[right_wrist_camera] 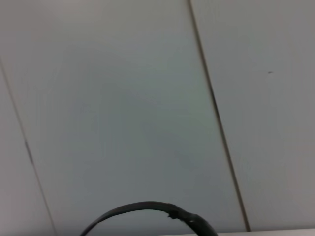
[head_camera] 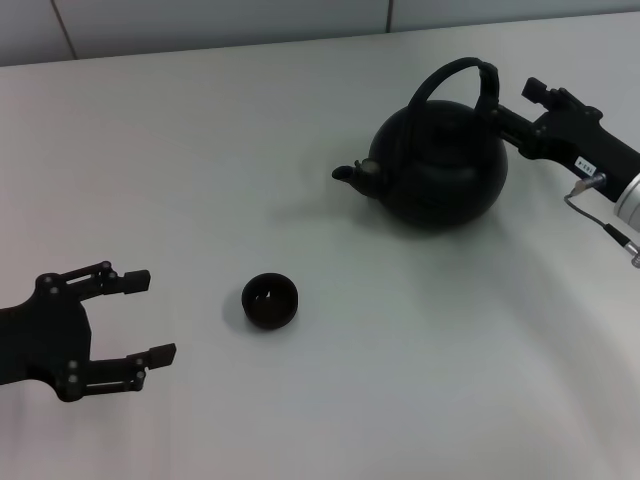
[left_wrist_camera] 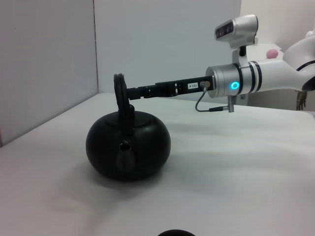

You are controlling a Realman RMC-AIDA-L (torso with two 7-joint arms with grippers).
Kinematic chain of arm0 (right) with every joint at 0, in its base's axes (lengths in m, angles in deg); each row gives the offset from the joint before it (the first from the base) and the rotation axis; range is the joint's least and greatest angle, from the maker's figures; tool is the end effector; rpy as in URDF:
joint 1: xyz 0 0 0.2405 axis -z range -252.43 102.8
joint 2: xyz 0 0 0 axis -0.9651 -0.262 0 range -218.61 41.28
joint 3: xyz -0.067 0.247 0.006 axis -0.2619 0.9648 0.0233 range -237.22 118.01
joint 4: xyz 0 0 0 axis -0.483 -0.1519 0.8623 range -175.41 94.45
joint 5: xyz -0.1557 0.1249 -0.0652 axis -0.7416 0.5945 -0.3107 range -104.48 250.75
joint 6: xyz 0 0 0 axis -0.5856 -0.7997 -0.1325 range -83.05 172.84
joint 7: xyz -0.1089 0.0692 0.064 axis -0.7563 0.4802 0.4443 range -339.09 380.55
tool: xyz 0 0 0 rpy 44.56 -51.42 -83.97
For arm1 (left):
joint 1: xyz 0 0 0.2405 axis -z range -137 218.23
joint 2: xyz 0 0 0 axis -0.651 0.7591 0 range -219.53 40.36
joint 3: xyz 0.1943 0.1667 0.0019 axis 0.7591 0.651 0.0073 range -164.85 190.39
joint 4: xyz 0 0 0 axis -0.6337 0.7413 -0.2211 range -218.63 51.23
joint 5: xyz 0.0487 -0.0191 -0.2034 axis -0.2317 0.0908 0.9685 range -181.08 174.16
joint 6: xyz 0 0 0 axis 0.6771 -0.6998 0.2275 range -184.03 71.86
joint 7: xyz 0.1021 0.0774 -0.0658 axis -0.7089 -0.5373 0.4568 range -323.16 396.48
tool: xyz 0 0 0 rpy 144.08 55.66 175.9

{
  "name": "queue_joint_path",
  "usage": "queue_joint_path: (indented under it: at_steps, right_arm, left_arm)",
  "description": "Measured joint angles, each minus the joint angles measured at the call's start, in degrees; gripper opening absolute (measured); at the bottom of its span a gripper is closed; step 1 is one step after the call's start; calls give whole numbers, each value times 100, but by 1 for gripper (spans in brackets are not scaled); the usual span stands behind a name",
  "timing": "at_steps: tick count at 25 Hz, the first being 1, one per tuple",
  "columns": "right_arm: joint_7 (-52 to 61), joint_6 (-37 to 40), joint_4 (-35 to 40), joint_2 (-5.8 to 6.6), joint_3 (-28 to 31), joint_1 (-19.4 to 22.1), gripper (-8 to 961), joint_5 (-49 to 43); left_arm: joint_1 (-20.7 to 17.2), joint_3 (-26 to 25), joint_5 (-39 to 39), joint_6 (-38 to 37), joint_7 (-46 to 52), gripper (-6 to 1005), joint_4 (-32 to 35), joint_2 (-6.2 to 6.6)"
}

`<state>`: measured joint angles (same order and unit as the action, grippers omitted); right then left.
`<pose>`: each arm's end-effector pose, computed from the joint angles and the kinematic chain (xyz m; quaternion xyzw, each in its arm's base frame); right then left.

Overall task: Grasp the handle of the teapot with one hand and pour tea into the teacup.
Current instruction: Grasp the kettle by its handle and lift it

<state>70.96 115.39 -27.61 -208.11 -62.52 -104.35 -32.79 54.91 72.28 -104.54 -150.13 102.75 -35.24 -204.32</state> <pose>0.3322 0.3394 -0.0006 -0.7679 0.3191 0.3426 0.4371 -0.2923 0.2651 0.0194 -0.9685 -0.0814 -0.2050 0.1151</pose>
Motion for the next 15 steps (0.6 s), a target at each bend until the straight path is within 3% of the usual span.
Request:
queue_joint_path:
  at_steps: [15]
  right_arm:
    - [-5, -118, -34, 7, 2, -46, 803, 120]
  left_arm:
    - [-43, -18, 0, 30, -1, 829, -37, -47]
